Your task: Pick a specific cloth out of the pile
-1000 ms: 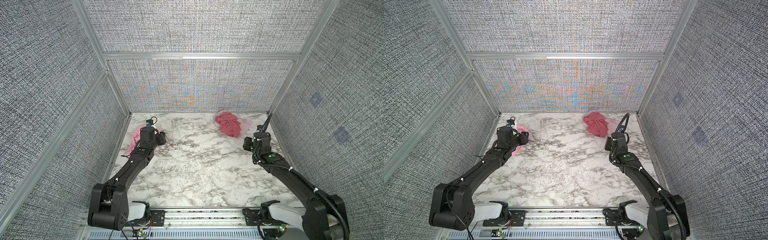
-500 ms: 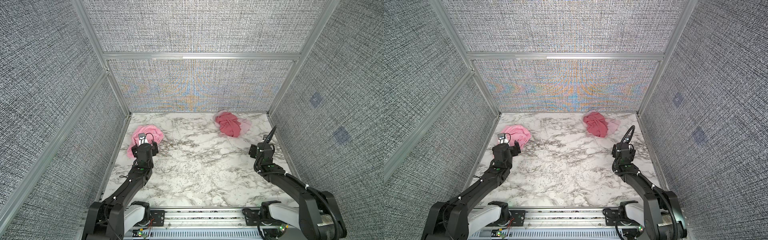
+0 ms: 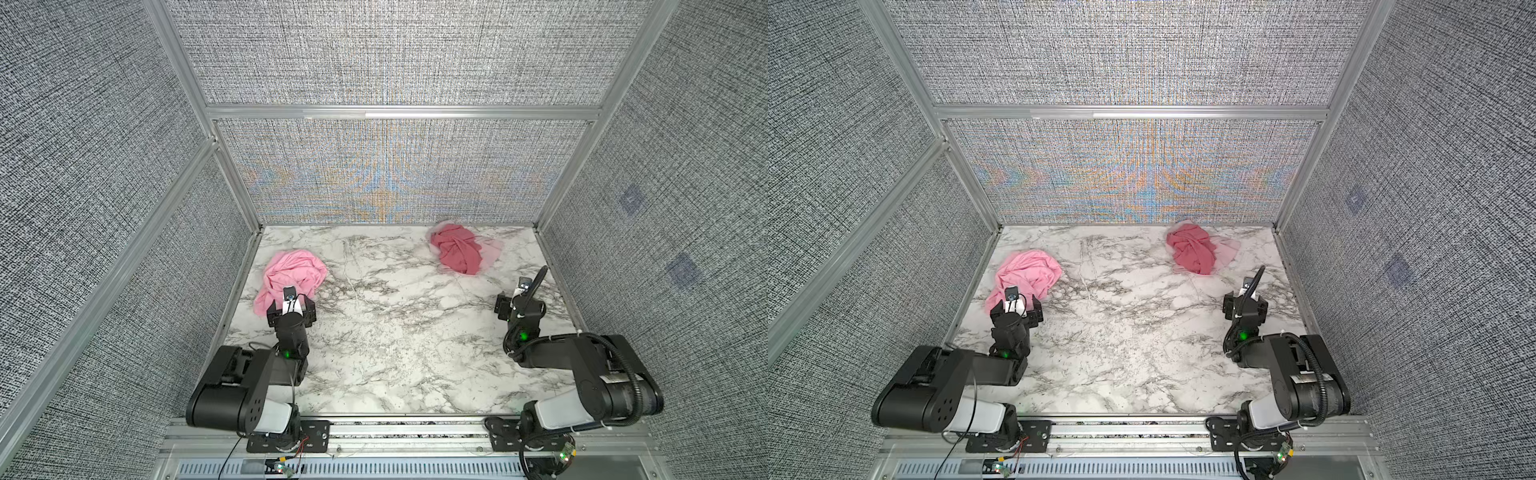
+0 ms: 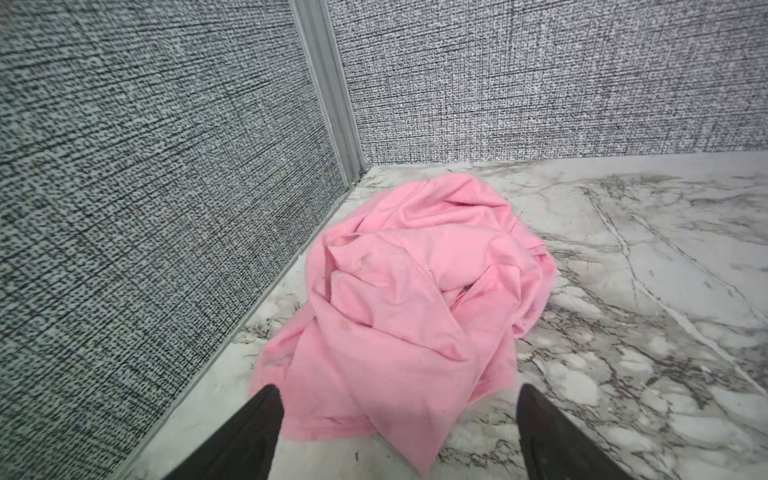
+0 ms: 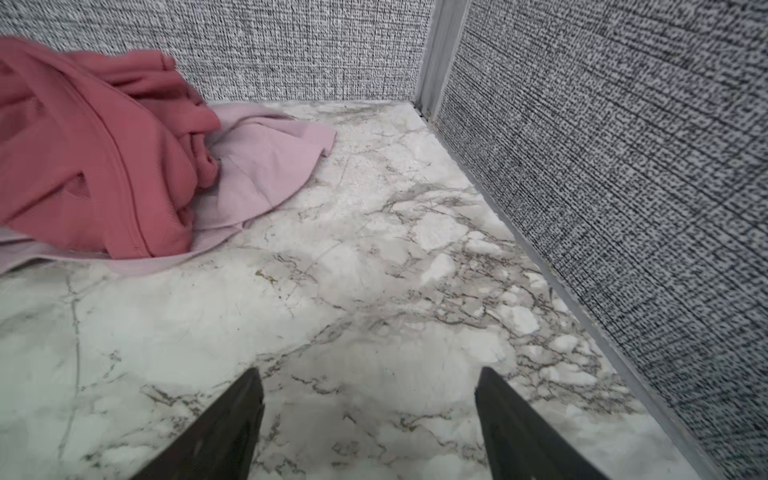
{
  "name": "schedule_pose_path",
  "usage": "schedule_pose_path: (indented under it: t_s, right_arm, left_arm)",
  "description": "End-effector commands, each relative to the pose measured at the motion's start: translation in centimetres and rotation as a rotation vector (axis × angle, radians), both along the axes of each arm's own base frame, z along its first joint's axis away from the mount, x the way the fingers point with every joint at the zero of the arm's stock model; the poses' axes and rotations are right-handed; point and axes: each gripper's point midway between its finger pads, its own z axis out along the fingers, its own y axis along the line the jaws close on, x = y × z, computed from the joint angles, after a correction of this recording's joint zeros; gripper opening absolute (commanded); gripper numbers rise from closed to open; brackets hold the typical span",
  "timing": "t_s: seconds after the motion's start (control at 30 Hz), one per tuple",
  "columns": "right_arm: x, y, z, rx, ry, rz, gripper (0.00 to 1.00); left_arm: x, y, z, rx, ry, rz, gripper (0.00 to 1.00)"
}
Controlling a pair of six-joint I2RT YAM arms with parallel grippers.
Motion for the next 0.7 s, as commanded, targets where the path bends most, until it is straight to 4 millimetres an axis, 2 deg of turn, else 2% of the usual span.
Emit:
schedule_pose_path:
  t_s: [0.0, 0.07, 0.13, 0.3, 0.43, 0.47, 0.67]
  right_arm:
    - [1.0, 1.0, -0.1, 0.075, -0.047, 0.100, 0.82]
    - [1.1, 1.6, 0.0, 0.074, -0.049, 0.149, 0.82]
    - [1.6, 2.4, -0.3, 0.080, -0.010, 0.197, 0.82]
    - [1.6, 2.4, -0.1, 0.094, -0.040, 0.221, 0.83]
    - [1.5, 2.4, -0.1, 0.094, -0.045, 0.221, 0.90]
    - [1.5, 2.4, -0.1, 0.095, -0.041, 0.220, 0.98]
    - [1.5, 2.4, -0.1, 0.094, -0.042, 0.220, 0.99]
  left_arm:
    - [0.9, -0.8, 3.6, -0.042, -0.145, -0.065, 0.91]
    - [0.9, -1.1, 3.6, -0.051, -0.155, -0.115, 0.91]
    - [1.0, -1.3, 2.6, -0.071, -0.135, -0.154, 0.91]
    - [2.0, -1.6, 2.2, -0.083, -0.106, -0.188, 0.92]
    - [2.0, -1.5, 2.2, -0.081, -0.109, -0.200, 0.99]
    - [2.1, -1.5, 2.2, -0.080, -0.109, -0.200, 0.99]
    - [2.1, -1.6, 2.3, -0.080, -0.112, -0.201, 0.99]
